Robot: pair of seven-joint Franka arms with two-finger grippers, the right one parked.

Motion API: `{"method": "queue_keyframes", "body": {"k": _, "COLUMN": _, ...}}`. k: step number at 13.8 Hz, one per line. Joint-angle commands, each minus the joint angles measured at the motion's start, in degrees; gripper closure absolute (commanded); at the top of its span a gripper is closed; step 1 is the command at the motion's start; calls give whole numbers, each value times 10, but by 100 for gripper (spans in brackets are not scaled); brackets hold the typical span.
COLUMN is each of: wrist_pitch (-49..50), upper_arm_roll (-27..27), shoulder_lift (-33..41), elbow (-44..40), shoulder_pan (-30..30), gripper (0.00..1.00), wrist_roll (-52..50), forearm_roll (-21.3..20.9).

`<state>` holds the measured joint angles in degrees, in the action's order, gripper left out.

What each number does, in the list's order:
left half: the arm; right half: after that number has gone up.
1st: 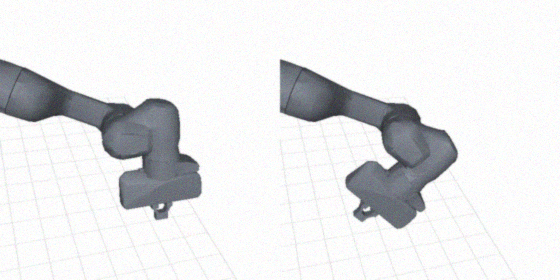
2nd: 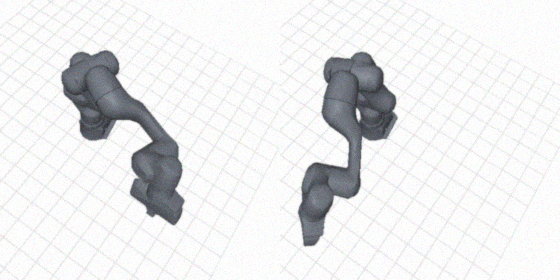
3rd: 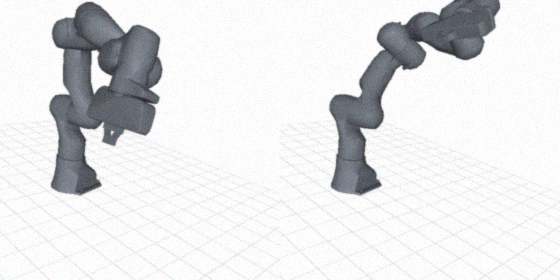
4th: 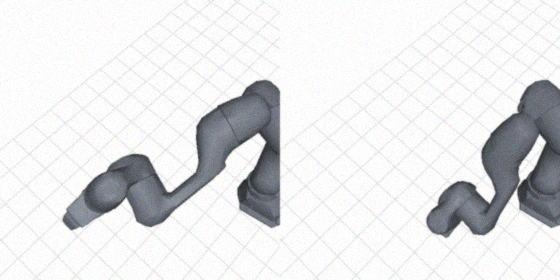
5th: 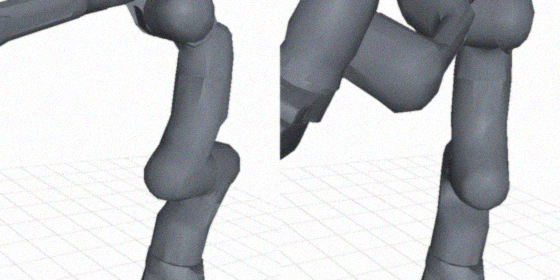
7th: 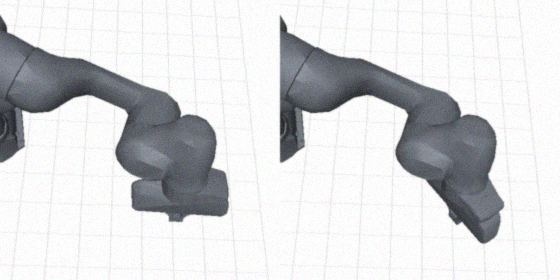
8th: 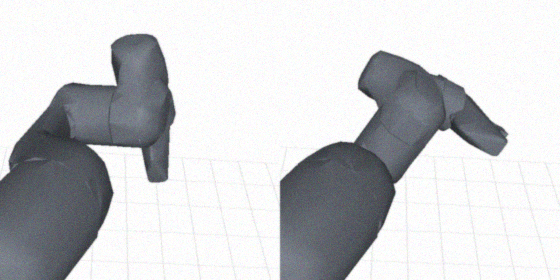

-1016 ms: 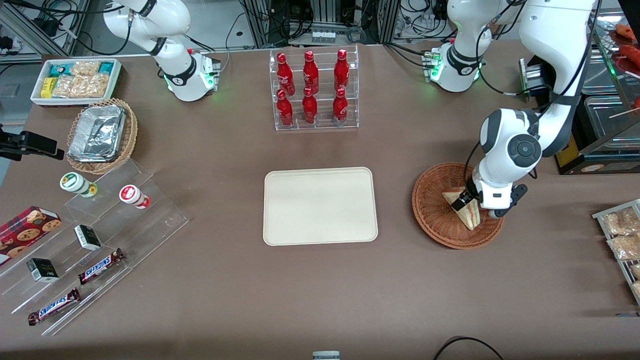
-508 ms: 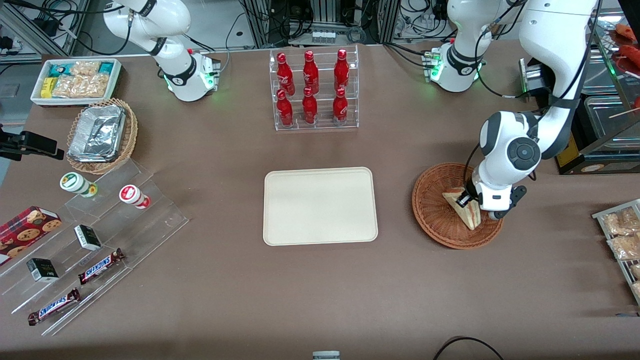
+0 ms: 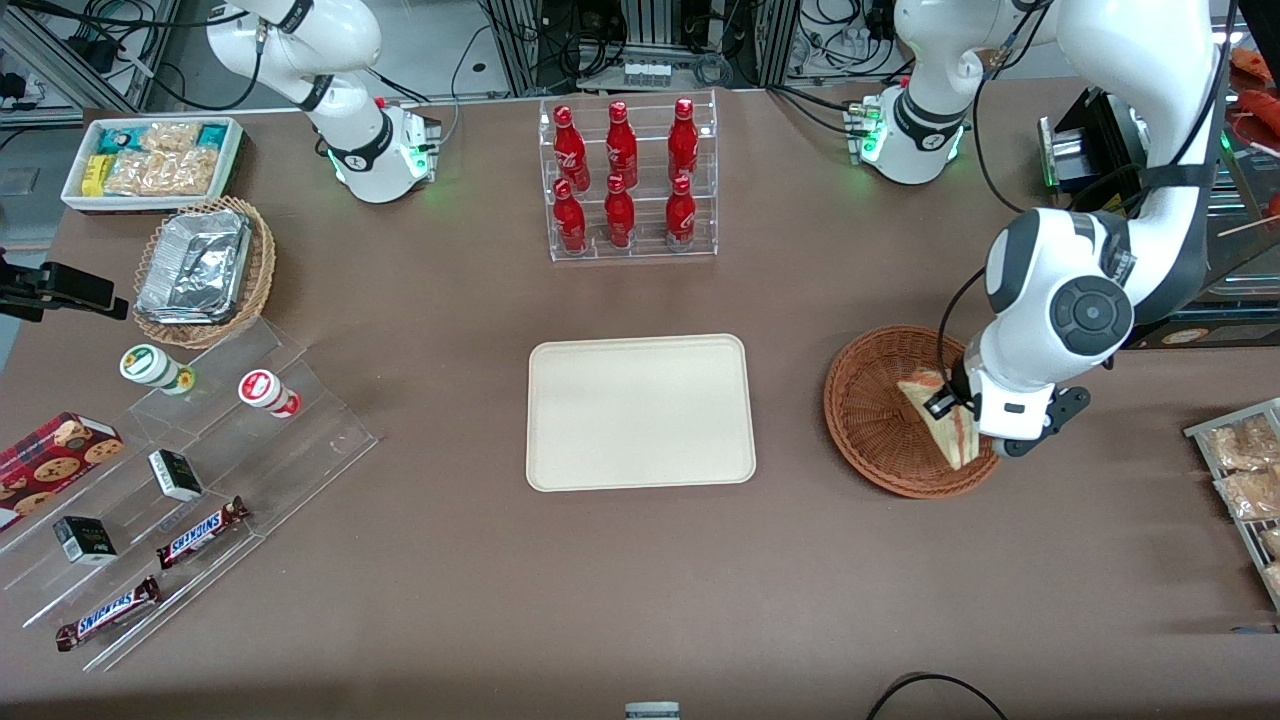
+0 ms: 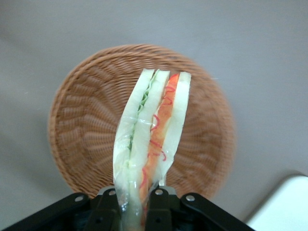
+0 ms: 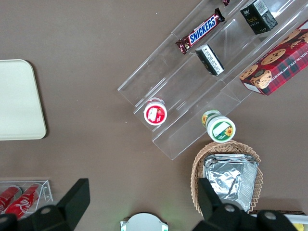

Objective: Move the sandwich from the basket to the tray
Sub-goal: 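Lift the sandwich and carry it over the white tray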

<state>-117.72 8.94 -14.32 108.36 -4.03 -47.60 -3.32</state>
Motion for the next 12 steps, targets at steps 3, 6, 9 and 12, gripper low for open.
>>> {"method": "queue_keyframes", "body": {"k": 3, "wrist_pitch": 20, "upper_arm_roll": 35, "shoulder_lift": -91, "elbow": -116, "shoulder_pan": -55, "gripper": 100, "wrist_roll": -4, "forearm_roll": 15}}
{"method": "queue_keyframes", "body": {"k": 6, "wrist_pitch": 19, "upper_arm_roll": 35, "shoulder_lift": -127, "elbow": -148, "shoulder_pan": -106, "gripper": 100, "wrist_roll": -3, "forearm_roll": 14}}
{"method": "queue_keyframes", "body": {"k": 9, "wrist_pitch": 17, "upper_arm_roll": 36, "shoulder_lift": -200, "elbow": -218, "shoulder_pan": -163, "gripper": 100, "wrist_roll": -12, "forearm_roll": 17}}
{"method": "queue_keyframes", "body": {"k": 12, "wrist_pitch": 14, "upper_arm_roll": 35, "shoulder_lift": -250, "elbow": -273, "shoulder_pan": -225, "gripper": 100, "wrist_roll": -83, "forearm_roll": 11}}
